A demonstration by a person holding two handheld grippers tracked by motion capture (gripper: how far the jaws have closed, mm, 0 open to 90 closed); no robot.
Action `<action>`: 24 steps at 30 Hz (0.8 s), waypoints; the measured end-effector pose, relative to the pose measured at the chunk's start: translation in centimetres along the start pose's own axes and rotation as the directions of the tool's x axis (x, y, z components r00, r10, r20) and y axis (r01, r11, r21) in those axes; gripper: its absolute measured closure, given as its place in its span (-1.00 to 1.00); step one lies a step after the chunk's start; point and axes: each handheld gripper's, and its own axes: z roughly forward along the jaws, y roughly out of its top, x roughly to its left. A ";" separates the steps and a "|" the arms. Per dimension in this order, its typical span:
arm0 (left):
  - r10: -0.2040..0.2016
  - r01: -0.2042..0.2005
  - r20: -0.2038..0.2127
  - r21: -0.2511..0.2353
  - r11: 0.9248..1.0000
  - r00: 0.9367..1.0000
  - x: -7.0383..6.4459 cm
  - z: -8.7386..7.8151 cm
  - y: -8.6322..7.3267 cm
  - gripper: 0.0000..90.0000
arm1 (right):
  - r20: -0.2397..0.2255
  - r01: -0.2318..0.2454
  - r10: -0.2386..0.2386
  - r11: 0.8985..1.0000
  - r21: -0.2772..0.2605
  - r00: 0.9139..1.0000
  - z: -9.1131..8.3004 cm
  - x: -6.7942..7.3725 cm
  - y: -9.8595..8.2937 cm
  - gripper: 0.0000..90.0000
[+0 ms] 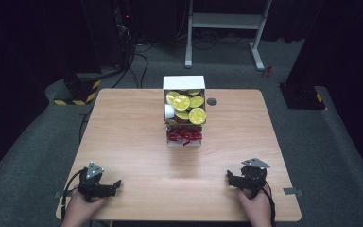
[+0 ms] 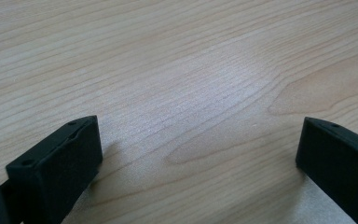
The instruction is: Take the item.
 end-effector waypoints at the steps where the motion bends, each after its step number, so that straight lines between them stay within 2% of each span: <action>1: -0.001 0.001 0.000 -0.001 1.000 1.000 0.0 0.0 0.0 -0.99 | 0.000 0.001 -0.001 1.000 -0.003 1.000 0.0 0.0 0.0 -0.83; 9: -0.001 0.001 0.000 -0.001 1.000 1.000 0.0 0.0 0.0 -0.99 | -0.008 0.005 -0.005 1.000 0.000 1.000 -0.3 0.0 -0.3 -0.83; 14: -0.006 0.006 -0.004 0.000 1.000 1.000 -0.1 0.1 0.1 -0.99 | -0.028 0.028 -0.028 1.000 0.005 0.999 -0.4 -0.2 -0.3 -0.83; 18: -0.003 0.003 -0.007 0.001 1.000 1.000 0.0 0.1 0.2 -0.98 | -0.082 0.074 -0.072 0.997 0.018 0.994 -0.6 -1.0 -0.4 -0.82; 24: -0.016 0.016 -0.021 -0.001 1.000 1.000 -0.1 0.1 0.2 -0.95 | -0.075 0.074 -0.073 0.997 0.011 0.994 -0.7 -1.3 -0.5 -0.83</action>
